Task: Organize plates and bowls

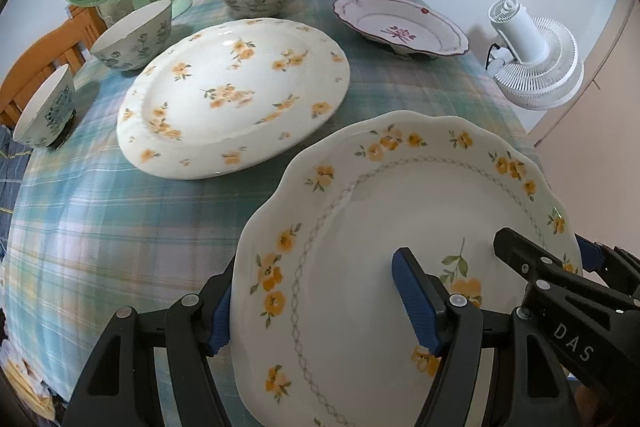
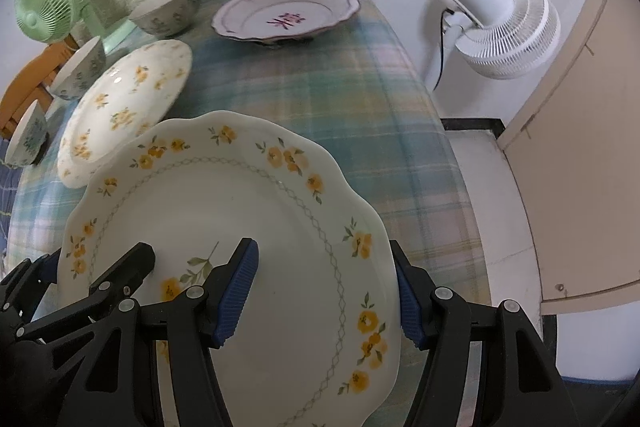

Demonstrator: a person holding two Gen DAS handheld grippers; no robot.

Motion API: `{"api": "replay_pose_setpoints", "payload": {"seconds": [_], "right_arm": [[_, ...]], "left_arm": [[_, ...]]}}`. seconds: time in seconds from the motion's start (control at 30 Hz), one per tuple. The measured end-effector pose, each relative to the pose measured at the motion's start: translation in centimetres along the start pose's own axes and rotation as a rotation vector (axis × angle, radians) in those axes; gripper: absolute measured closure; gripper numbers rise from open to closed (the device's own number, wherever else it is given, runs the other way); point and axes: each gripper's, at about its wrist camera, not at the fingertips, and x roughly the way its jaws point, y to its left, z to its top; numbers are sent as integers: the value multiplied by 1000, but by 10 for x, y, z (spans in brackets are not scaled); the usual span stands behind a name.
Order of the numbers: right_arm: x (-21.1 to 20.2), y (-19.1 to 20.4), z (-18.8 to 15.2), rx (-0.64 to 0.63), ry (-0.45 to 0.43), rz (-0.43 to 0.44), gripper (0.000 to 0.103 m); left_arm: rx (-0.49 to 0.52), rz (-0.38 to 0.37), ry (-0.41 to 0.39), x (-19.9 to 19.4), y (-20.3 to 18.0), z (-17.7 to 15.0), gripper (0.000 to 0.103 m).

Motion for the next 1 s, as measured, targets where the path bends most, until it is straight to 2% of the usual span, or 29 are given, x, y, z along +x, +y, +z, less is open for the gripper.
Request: {"api": "replay_pose_setpoints", "payload": {"seconds": [0.53, 0.67, 0.73, 0.8, 0.83, 1.0], "right_arm": [[21, -15, 6, 29, 21, 14, 37], [23, -17, 7, 34, 20, 23, 37], [21, -19, 7, 42, 6, 52, 37], [21, -22, 8, 50, 7, 76, 37], [21, -24, 8, 50, 10, 72, 37], [11, -21, 13, 37, -3, 64, 35]], "left_arm": [[-23, 1, 17, 22, -5, 10, 30], [-1, 26, 20, 20, -8, 10, 28], [13, 46, 32, 19, -10, 9, 24], [-12, 39, 62, 20, -5, 9, 12], [-26, 27, 75, 19, -3, 8, 9], [10, 23, 32, -1, -7, 5, 2]]}}
